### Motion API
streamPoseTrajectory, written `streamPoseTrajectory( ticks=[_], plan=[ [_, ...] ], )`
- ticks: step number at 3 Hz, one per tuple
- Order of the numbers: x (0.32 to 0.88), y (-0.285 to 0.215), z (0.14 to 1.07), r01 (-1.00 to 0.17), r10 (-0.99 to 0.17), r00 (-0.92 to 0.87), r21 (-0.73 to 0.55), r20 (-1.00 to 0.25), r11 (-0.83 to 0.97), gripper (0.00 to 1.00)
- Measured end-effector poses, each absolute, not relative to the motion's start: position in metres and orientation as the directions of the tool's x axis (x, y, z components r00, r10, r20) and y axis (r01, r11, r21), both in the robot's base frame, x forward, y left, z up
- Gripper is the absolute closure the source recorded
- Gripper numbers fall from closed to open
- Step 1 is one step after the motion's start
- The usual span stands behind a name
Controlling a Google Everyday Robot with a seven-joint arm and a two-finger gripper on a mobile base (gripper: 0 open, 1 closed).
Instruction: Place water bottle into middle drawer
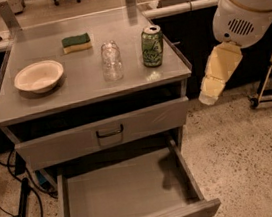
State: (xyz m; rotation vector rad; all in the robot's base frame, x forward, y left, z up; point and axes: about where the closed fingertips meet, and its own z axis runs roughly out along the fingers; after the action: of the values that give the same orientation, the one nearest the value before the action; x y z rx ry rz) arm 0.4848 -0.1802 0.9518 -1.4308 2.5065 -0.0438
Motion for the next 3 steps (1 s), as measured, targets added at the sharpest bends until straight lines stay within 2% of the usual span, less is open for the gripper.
streamPoseTrajectory(
  ticks=[1, 2, 3],
  plan=[
    [0.492, -0.171, 0.948, -0.813, -0.801, -0.547, -0.073, -0.242, 0.577, 0.0],
    [0.508, -0.155, 0.956, -0.735, -0.705, -0.648, -0.004, -0.288, 0.678, 0.0],
    [0.512, -0.152, 0.959, -0.706, -0.672, -0.676, 0.005, -0.302, 0.708, 0.0]
  ],
)
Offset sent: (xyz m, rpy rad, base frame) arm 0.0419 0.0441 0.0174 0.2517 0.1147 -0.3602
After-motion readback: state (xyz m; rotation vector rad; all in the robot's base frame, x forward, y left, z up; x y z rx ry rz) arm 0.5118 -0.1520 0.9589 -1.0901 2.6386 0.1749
